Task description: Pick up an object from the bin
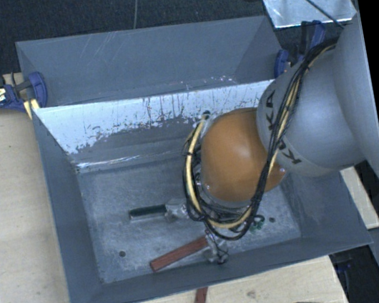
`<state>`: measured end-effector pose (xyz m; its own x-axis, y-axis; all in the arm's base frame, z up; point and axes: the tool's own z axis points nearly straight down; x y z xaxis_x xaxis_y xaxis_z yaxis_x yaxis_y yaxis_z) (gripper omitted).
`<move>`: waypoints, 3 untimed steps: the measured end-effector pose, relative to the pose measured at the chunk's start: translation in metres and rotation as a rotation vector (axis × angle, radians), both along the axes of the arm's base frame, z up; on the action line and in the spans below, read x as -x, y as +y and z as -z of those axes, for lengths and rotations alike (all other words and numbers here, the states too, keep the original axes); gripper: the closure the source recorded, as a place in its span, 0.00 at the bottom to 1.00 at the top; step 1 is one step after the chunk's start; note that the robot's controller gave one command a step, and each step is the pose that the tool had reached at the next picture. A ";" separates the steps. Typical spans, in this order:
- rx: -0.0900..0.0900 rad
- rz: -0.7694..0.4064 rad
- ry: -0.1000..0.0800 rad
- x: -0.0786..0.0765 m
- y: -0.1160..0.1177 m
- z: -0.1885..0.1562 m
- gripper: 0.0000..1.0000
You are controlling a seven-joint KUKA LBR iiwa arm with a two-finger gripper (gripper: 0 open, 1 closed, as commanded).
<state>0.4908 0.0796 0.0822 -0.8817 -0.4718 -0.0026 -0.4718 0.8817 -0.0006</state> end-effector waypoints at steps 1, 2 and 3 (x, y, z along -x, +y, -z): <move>-0.001 0.000 0.000 0.001 0.002 0.001 1.00; -0.001 0.000 0.000 0.001 0.002 0.001 1.00; 0.001 -0.141 -0.009 -0.023 -0.037 -0.194 1.00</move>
Offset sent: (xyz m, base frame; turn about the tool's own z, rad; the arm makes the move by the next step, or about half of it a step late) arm 0.0000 0.0000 0.0000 0.0000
